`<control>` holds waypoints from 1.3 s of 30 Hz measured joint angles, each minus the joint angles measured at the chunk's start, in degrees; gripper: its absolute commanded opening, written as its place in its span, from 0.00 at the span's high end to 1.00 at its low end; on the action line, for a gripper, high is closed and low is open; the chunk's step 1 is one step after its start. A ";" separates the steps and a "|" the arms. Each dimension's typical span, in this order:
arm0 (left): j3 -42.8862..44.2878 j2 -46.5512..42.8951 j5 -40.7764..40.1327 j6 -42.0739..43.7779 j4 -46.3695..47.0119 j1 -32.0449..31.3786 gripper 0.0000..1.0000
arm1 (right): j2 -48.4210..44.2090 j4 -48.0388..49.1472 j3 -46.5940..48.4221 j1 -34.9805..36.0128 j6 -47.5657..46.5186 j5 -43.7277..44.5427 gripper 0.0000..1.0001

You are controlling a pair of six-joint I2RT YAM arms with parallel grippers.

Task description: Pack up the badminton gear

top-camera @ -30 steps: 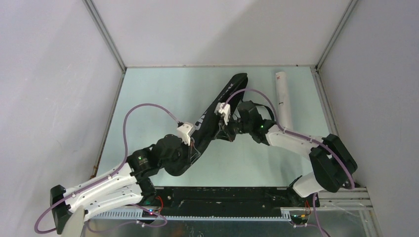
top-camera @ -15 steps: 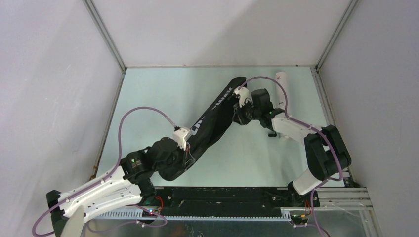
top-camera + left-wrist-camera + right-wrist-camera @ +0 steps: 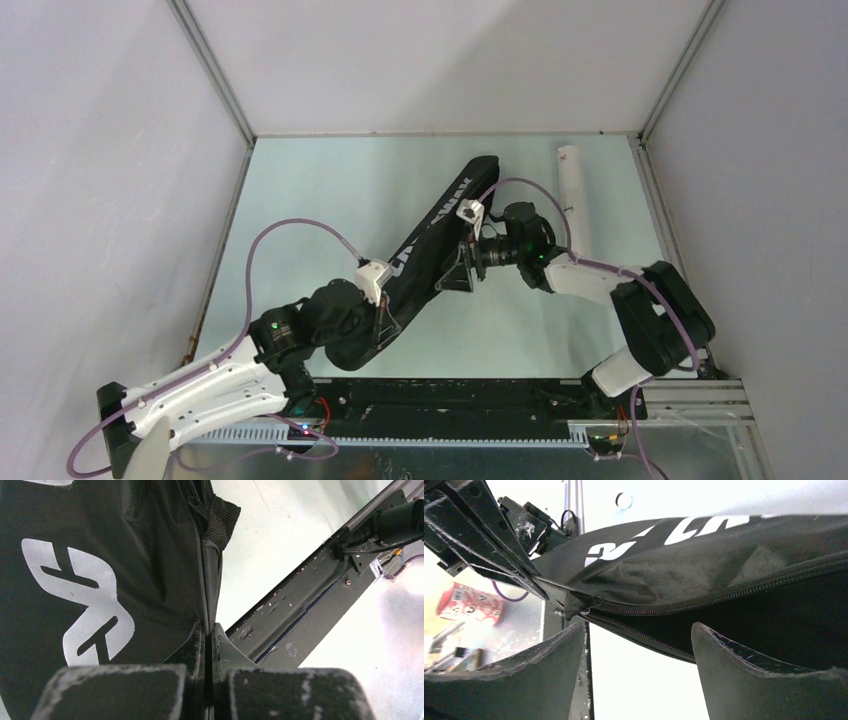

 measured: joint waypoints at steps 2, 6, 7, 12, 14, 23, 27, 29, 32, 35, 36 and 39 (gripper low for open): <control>0.00 0.22 0.22 0.00 0.13 -0.04 1.00 | 2.73 2.08 0.00 0.37 2.05 -1.22 0.18; 0.00 0.22 0.63 0.00 0.50 -0.04 1.00 | 7.58 4.87 -0.02 1.46 4.92 -2.89 0.19; 0.00 0.24 0.72 0.00 0.50 -0.04 1.00 | 8.39 5.60 0.00 1.55 5.51 -3.19 0.19; 0.00 0.22 0.72 0.00 0.50 -0.04 1.00 | 11.37 10.03 0.90 5.29 7.96 -5.73 0.30; 0.00 0.17 0.72 0.02 0.50 -0.04 1.00 | 11.65 12.15 1.11 6.73 9.33 -6.56 0.50; -0.02 -1.05 -1.01 -0.15 -1.29 -0.20 1.00 | 10.64 11.72 1.36 7.39 9.92 -7.72 1.00; 0.00 -1.64 -2.12 -1.09 -1.16 -0.37 1.00 | 5.16 1.73 1.68 7.23 3.76 -3.19 1.00; 0.00 -1.88 -2.86 -1.55 -0.20 -0.42 1.00 | 2.34 -2.89 2.10 7.23 1.27 0.20 1.00; 0.22 -2.84 -4.09 -1.75 -1.75 -0.44 1.00 | -1.40 -10.88 2.78 5.75 -3.19 10.95 1.00; 0.24 -4.17 -4.98 -2.08 -3.96 -0.50 1.00 | -2.43 -17.46 2.78 2.78 -6.12 21.27 1.00; 0.26 -4.44 -5.31 -2.12 -4.59 -0.50 1.00 | -2.49 -18.95 2.78 2.43 -6.58 23.80 1.00; 0.33 -4.98 -5.42 -2.54 -5.73 -0.52 1.00 | -2.93 -22.73 2.78 2.64 -8.26 30.27 1.00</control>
